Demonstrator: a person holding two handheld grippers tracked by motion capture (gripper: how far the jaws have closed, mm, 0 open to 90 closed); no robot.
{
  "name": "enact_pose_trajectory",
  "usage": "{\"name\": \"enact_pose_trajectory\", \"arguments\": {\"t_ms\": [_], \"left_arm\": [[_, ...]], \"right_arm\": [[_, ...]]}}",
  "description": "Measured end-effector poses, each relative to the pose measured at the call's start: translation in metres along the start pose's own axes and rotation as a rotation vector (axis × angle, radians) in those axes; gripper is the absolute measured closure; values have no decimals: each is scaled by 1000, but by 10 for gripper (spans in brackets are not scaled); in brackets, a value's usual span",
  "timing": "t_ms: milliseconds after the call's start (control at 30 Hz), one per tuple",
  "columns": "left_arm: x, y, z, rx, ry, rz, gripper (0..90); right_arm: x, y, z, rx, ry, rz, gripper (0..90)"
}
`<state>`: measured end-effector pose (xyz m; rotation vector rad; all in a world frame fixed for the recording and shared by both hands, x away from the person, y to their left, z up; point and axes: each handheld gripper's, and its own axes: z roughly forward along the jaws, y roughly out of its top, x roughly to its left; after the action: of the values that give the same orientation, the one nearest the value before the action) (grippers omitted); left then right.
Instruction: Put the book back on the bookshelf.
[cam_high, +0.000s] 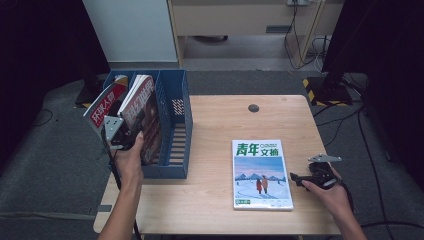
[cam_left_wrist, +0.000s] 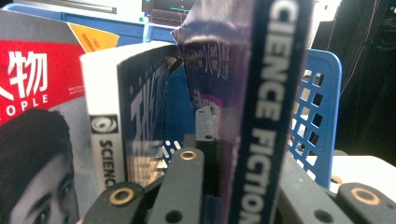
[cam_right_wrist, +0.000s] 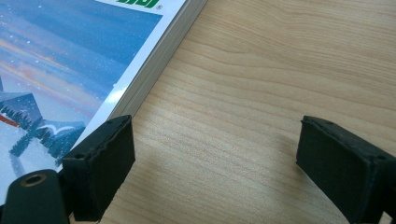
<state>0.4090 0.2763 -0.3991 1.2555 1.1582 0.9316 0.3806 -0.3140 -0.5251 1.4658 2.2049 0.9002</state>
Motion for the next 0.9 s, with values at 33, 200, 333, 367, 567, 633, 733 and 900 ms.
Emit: {"name": "enact_pose_trajectory", "arguments": {"t_ms": [33,200,333,367,567,633,733,900], "left_arm": [[0,-1,0,-1,2,-3,838],[0,-6,2,5,2,0,838],[-1,-9,3,6,5,5,838],[-1,-9,4,5,5,5,838],[-1,-12,3,14,12,-4,837],[-1,-14,2,12,13,-8,837],[0,-15,-1,14,15,-13,837],[1,-17,-5,22,14,-20,837]], "right_arm": [[0,0,0,0,0,0,117],[0,0,0,1,0,0,117],[-1,0,0,0,0,0,118],[-1,0,0,0,0,-1,118],[0,0,0,2,0,-1,118],[0,0,0,1,-1,-2,118],[0,0,0,3,0,0,118],[0,0,0,3,2,0,118]]}}
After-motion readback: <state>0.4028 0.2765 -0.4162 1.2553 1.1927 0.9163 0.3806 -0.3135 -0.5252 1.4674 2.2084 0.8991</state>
